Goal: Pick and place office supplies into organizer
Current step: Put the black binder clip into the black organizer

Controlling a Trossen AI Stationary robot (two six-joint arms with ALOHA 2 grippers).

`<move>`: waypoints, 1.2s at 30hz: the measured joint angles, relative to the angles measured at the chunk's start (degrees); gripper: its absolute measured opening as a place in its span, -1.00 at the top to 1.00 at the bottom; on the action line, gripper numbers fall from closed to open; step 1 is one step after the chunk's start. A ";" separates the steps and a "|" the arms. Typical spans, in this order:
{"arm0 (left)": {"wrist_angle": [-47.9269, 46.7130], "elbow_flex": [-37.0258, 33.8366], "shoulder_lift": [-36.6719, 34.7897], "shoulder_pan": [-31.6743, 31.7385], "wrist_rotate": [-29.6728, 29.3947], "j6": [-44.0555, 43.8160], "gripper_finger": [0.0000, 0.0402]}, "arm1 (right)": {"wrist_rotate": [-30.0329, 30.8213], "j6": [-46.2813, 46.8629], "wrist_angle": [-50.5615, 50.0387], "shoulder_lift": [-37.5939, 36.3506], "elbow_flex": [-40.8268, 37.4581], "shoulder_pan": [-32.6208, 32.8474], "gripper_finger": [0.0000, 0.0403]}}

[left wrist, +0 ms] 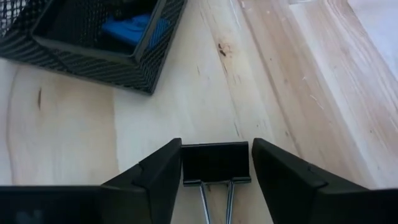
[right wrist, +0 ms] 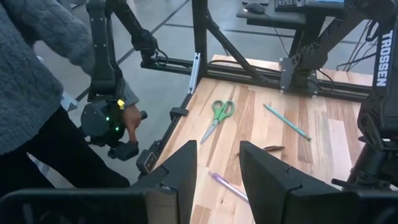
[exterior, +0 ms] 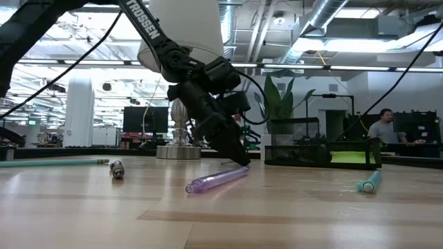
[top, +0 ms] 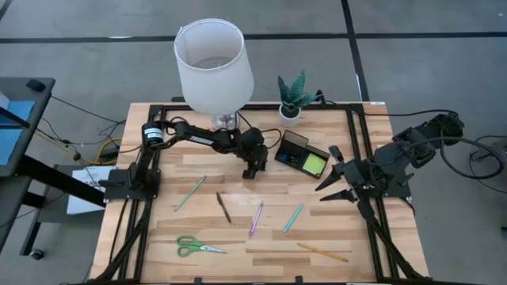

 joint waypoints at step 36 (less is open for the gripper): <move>-3.89 22.99 8.13 -8.22 -24.07 0.10 -0.02 | -0.14 0.00 -0.02 0.01 0.00 0.00 0.44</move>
